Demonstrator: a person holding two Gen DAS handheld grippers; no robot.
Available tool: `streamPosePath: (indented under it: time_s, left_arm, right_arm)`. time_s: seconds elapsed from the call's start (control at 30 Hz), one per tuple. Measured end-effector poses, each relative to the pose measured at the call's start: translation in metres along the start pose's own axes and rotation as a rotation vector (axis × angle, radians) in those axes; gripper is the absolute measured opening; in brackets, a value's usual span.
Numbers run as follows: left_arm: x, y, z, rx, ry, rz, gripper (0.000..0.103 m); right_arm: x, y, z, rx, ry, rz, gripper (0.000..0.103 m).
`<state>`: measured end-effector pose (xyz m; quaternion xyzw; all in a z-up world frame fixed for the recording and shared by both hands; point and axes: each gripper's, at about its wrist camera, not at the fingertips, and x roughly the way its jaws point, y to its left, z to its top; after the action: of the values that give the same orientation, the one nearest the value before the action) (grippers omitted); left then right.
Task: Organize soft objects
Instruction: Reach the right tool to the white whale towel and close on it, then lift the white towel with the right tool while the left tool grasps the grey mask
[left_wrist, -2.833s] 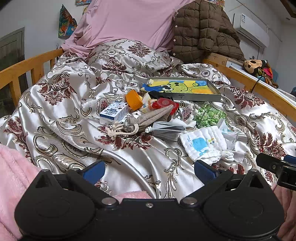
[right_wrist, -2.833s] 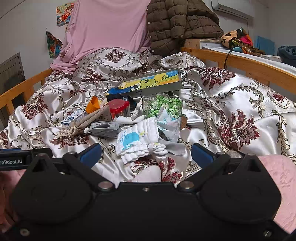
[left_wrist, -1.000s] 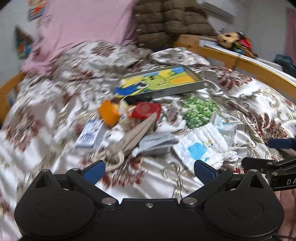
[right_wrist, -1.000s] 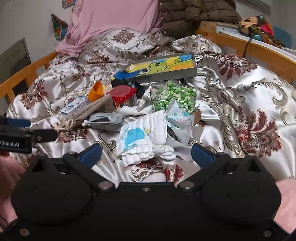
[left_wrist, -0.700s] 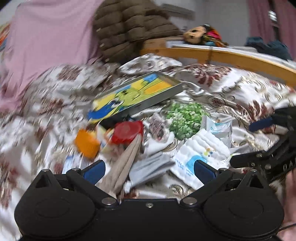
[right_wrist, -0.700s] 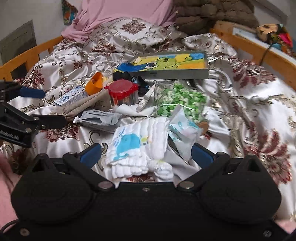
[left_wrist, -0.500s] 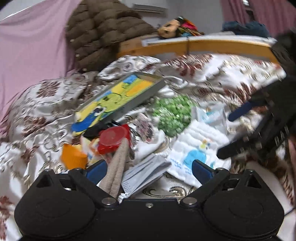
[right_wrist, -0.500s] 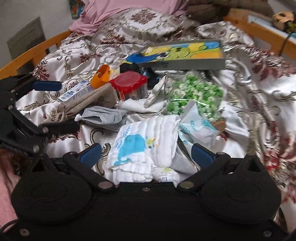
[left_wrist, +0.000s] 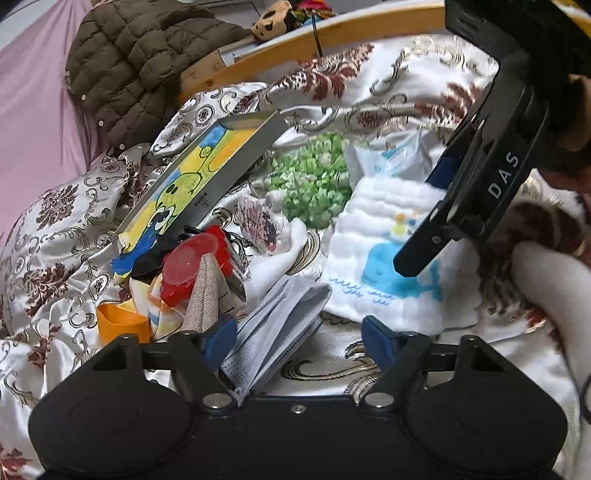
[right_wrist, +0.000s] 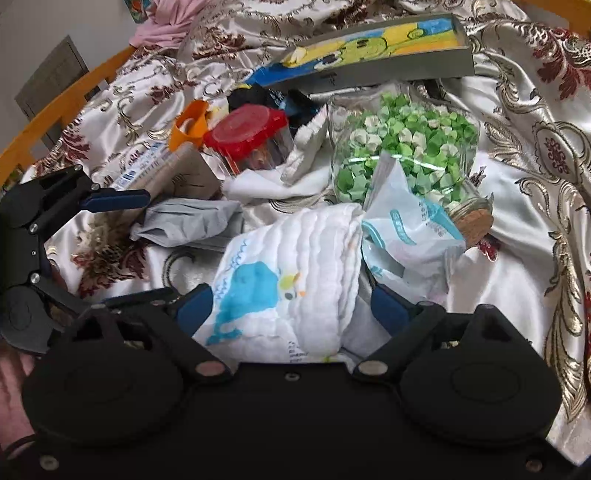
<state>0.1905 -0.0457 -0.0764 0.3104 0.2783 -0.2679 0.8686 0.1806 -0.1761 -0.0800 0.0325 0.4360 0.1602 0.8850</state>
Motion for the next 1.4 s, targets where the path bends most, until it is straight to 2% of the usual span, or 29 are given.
streamPosePath:
  time_s: [0.1, 0.17, 0.2, 0.27, 0.3, 0.33, 0.43, 0.6, 0.87, 1.03, 1.23, 1.4]
  left_arm:
    - [0.008, -0.001, 0.0, 0.01, 0.032, 0.019, 0.05]
    - [0.009, 0.001, -0.002, -0.003, 0.04, 0.018, 0.04]
    - [0.009, 0.001, -0.002, -0.01, 0.042, 0.021, 0.034]
    - [0.009, 0.003, -0.003, -0.028, 0.044, 0.019, 0.024]
    - [0.008, 0.005, -0.003, -0.04, 0.042, 0.016, 0.018]
    - [0.008, 0.005, -0.002, -0.047, 0.04, 0.018, 0.013]
    - [0.006, 0.007, -0.001, -0.068, 0.035, 0.03, 0.004]
    - [-0.007, 0.009, 0.005, -0.119, -0.009, 0.024, 0.001]
    - [-0.033, 0.014, 0.017, -0.221, -0.122, 0.061, 0.0]
    - [-0.039, 0.018, 0.019, -0.273, -0.136, 0.061, 0.0]
    - [-0.036, 0.015, 0.018, -0.262, -0.12, 0.06, 0.0]
    - [-0.034, 0.015, 0.015, -0.264, -0.109, 0.059, 0.0]
  right_arm:
    - [0.007, 0.003, -0.001, -0.015, 0.011, -0.011, 0.077]
    - [0.012, 0.006, 0.0, -0.028, 0.011, -0.011, 0.068]
    - [0.014, 0.008, 0.001, -0.036, 0.013, -0.009, 0.059]
    - [0.015, 0.01, 0.0, -0.048, 0.013, -0.012, 0.054]
    - [0.014, 0.011, 0.0, -0.05, 0.01, -0.011, 0.048]
    - [0.013, 0.011, 0.001, -0.05, 0.005, -0.011, 0.039]
    - [0.009, 0.01, 0.002, -0.052, -0.015, -0.023, 0.018]
    - [-0.005, 0.02, -0.001, -0.131, -0.078, -0.023, 0.009]
    - [-0.038, 0.047, -0.01, -0.307, -0.293, -0.128, 0.006]
    - [-0.038, 0.053, -0.01, -0.354, -0.297, -0.174, 0.007]
    - [-0.034, 0.07, -0.016, -0.45, -0.299, -0.236, 0.011]
    - [-0.031, 0.081, -0.018, -0.512, -0.299, -0.25, 0.012]
